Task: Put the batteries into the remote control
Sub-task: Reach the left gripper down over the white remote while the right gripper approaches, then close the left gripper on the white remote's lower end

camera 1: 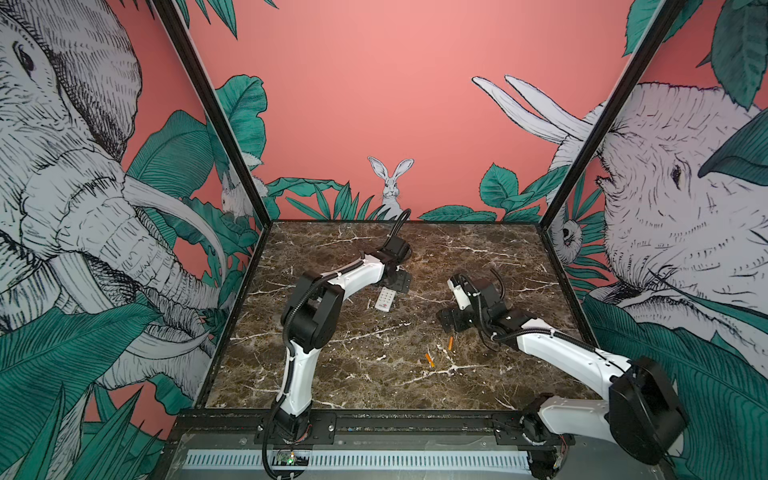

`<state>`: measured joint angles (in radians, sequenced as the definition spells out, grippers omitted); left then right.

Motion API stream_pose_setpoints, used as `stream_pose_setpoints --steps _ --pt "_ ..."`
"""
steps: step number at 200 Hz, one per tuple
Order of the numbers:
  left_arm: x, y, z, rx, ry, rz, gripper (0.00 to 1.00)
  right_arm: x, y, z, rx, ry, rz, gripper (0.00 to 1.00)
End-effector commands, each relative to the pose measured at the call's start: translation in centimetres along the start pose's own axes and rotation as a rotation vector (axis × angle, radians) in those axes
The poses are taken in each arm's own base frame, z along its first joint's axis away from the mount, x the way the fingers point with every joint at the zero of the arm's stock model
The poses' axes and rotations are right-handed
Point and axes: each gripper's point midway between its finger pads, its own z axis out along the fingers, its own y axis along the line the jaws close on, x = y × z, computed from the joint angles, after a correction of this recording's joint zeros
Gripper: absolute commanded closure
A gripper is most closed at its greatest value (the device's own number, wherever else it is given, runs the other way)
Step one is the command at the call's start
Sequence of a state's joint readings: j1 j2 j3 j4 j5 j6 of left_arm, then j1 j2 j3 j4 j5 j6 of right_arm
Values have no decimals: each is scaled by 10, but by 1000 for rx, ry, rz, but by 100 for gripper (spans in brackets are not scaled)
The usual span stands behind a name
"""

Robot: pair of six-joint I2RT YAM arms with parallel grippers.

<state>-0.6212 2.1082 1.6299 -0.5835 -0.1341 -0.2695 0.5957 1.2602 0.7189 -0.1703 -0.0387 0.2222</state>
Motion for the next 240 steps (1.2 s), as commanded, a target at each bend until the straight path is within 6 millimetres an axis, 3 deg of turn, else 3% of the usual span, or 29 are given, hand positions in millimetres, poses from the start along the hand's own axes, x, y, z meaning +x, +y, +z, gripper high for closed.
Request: stream_pose_setpoints --steps 1,64,140,240 --pt "-6 1 1 -27 24 36 3 -4 2 -6 -6 -36 2 2" --pt "-14 3 20 -65 38 59 6 -5 2 -4 -4 -41 4 4" --pt "-14 -3 37 -51 51 44 23 -5 2 -1 -6 -44 3 9" --pt "-15 -8 32 -17 46 27 48 -7 6 -2 -29 -56 6 11"
